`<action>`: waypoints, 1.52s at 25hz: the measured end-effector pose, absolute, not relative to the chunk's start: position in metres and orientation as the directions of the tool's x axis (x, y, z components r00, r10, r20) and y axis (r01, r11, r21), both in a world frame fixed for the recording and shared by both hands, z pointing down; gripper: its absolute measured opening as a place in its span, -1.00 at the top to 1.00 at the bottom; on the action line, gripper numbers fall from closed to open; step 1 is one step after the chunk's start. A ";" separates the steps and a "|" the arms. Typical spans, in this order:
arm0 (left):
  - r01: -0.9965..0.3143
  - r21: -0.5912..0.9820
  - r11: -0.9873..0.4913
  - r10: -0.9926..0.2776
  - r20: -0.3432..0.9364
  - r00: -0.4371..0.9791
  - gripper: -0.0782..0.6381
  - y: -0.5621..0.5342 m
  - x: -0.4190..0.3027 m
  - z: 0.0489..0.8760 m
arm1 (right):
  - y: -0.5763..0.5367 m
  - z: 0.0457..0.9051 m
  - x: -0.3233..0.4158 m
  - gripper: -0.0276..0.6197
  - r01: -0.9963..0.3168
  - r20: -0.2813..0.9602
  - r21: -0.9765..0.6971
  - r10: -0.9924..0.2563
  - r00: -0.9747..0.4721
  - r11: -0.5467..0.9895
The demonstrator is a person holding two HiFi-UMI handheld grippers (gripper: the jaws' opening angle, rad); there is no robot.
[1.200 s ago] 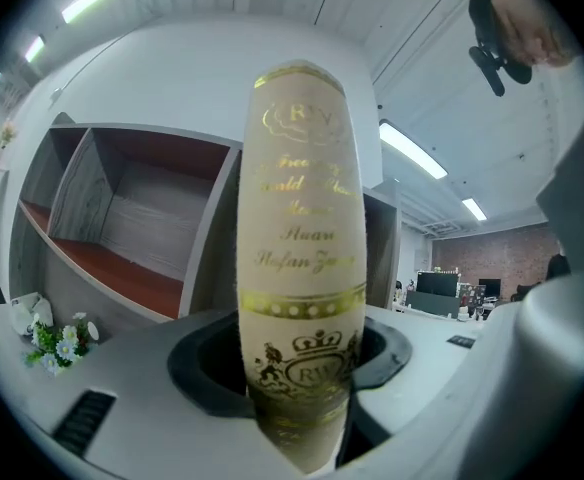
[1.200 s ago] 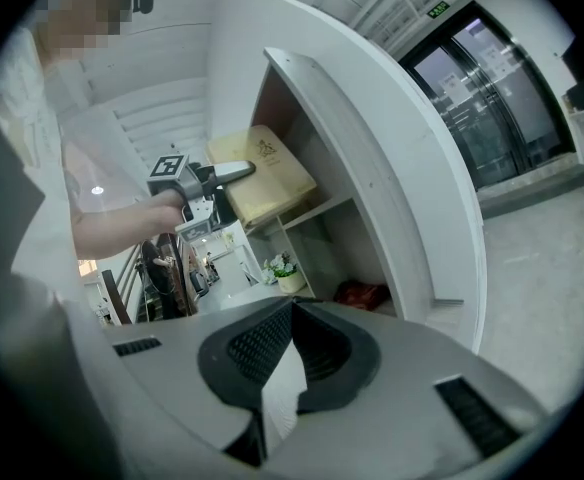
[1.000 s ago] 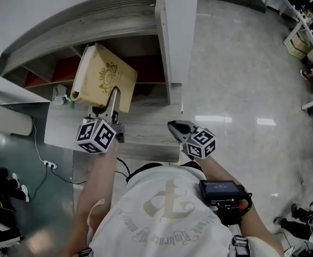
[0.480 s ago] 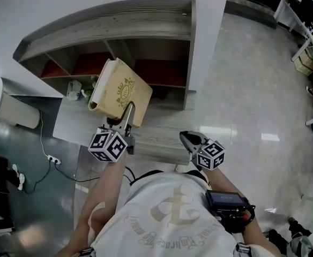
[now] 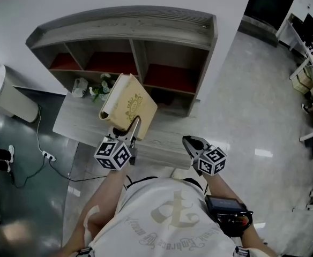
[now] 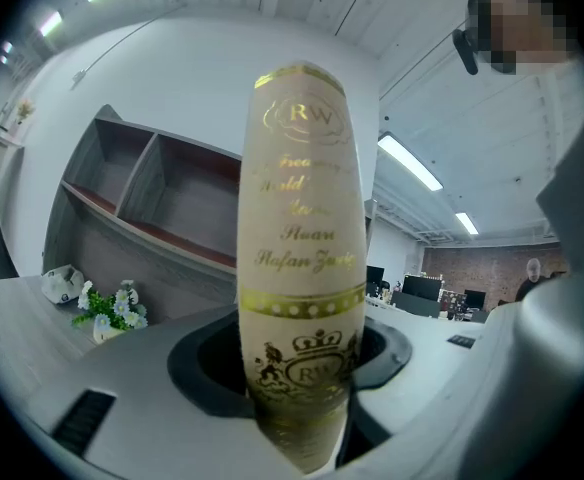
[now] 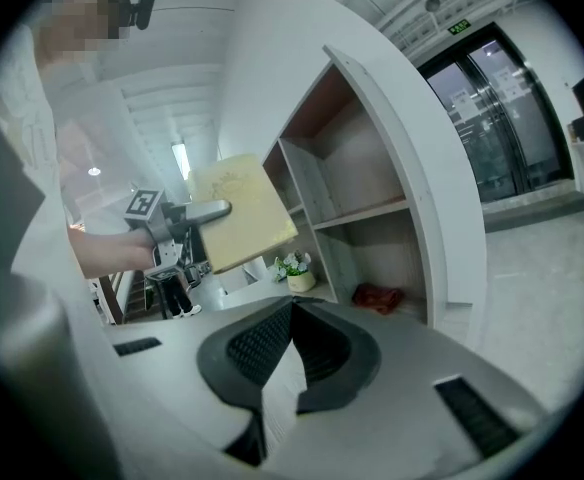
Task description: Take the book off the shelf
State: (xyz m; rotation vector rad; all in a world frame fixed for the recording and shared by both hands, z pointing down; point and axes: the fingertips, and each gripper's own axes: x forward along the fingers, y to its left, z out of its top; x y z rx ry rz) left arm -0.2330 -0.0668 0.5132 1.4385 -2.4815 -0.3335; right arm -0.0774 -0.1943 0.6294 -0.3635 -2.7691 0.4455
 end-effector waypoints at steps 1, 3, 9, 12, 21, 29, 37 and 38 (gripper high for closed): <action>-0.813 0.320 0.486 -0.872 0.106 -0.478 0.15 -0.061 -0.231 0.516 | -0.192 0.628 -0.078 0.90 0.195 0.260 -0.337 0.290 -0.921 0.921; -0.813 0.316 0.488 -0.871 0.116 -0.478 0.15 -0.050 -0.229 0.523 | -0.186 0.628 -0.079 0.90 0.193 0.256 -0.332 0.285 -0.924 0.923; -0.822 0.289 0.490 -0.871 0.160 -0.464 0.15 -0.020 -0.222 0.550 | -0.162 0.634 -0.078 0.90 0.189 0.260 -0.335 0.284 -0.923 0.923; -0.819 0.299 0.491 -0.871 0.172 -0.459 0.15 -0.007 -0.216 0.561 | -0.153 0.635 -0.077 0.90 0.190 0.260 -0.333 0.283 -0.923 0.924; -0.800 0.315 0.511 -0.859 0.213 -0.465 0.15 0.040 -0.206 0.593 | -0.129 0.633 -0.075 0.91 0.214 0.241 -0.333 0.302 -0.922 0.918; -0.768 0.332 0.548 -0.835 0.259 -0.485 0.15 0.076 -0.203 0.622 | -0.115 0.634 -0.077 0.91 0.229 0.247 -0.320 0.315 -0.916 0.919; -0.754 0.331 0.567 -0.821 0.303 -0.484 0.15 0.095 -0.196 0.645 | -0.113 0.639 -0.079 0.91 0.210 0.254 -0.323 0.298 -0.920 0.923; -0.754 0.333 0.566 -0.821 0.308 -0.481 0.15 0.096 -0.194 0.647 | -0.113 0.639 -0.079 0.91 0.207 0.255 -0.324 0.295 -0.921 0.923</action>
